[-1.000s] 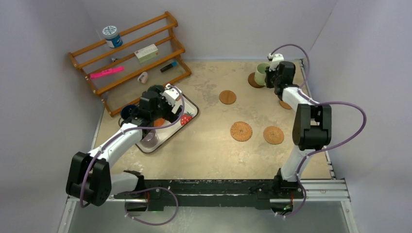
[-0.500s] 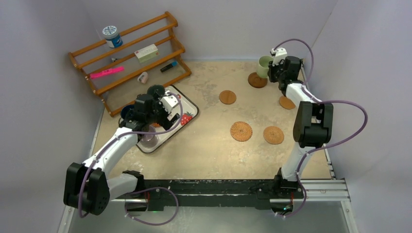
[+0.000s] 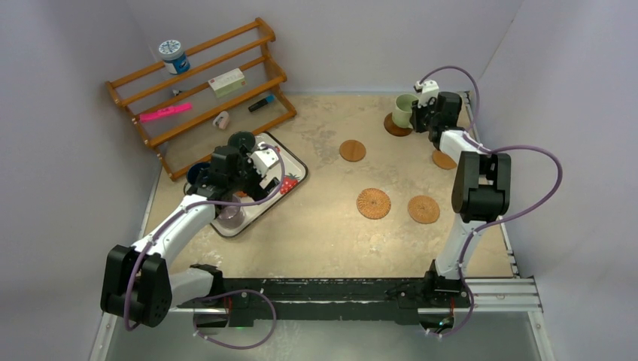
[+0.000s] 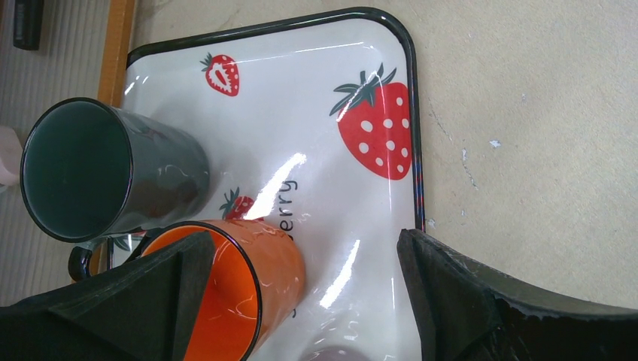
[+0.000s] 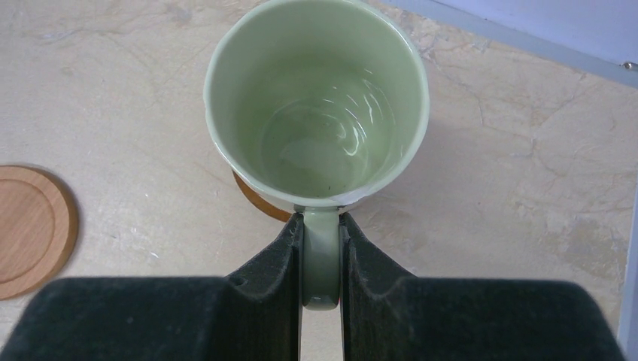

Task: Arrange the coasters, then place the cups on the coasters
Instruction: Place the cup on the coaster.

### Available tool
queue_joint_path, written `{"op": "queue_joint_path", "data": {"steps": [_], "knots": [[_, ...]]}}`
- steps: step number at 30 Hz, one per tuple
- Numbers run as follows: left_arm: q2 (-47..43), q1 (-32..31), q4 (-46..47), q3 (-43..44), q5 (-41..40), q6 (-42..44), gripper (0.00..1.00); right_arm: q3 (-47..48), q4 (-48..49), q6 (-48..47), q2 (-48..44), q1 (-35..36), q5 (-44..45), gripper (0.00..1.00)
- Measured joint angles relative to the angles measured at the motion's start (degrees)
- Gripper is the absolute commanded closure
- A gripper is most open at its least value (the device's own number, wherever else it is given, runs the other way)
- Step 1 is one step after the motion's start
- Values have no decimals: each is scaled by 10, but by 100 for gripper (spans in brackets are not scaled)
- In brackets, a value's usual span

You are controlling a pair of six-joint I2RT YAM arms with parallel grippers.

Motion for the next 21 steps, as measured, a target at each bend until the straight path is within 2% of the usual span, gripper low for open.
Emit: {"op": "queue_joint_path", "data": {"steps": [21], "knots": [[1,0,0,0,0,0,0,1,38,11,32,0,-17,100]]}}
